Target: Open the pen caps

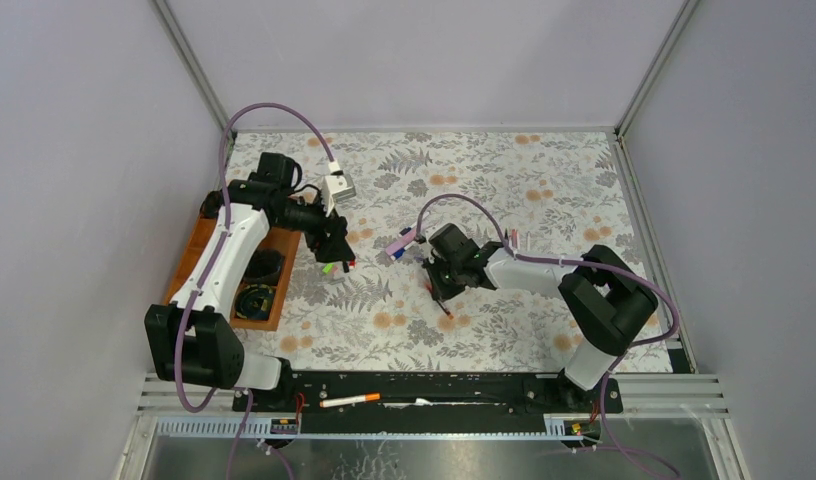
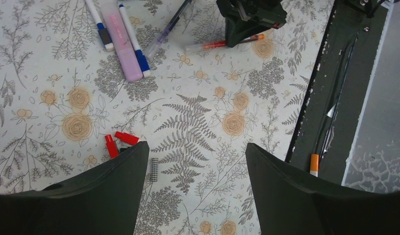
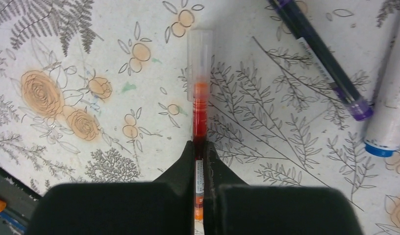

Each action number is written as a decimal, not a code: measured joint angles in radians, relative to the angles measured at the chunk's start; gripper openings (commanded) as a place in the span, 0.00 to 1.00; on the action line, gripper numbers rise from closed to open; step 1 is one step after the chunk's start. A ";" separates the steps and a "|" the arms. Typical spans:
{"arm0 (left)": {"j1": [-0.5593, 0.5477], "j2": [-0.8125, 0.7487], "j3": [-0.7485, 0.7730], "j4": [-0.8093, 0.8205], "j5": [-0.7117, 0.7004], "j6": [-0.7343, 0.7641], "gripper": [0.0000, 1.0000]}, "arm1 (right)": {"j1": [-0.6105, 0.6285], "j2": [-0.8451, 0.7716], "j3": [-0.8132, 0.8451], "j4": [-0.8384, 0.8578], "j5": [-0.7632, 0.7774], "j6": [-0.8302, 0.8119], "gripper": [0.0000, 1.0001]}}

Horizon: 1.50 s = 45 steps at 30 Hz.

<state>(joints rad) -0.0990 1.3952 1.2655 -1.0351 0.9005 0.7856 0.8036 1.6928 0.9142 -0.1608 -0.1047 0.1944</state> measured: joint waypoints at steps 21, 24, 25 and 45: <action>-0.077 0.002 -0.172 -0.100 0.067 0.347 0.78 | -0.075 -0.042 0.140 -0.088 -0.654 0.031 0.00; -0.146 0.000 -0.193 -0.056 0.053 0.332 0.78 | -0.077 -0.027 0.190 -0.100 -0.758 0.032 0.00; -0.168 -0.001 -0.198 -0.040 0.045 0.327 0.78 | -0.077 -0.020 0.207 -0.101 -0.791 0.033 0.00; -0.366 -0.099 -0.262 0.066 -0.095 0.306 0.00 | -0.082 0.086 0.336 -0.223 -0.970 0.019 0.00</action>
<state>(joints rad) -0.4648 1.2961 1.0039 -0.9695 0.8055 1.0916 0.7216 1.7786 1.2499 -0.3840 -1.0748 0.2134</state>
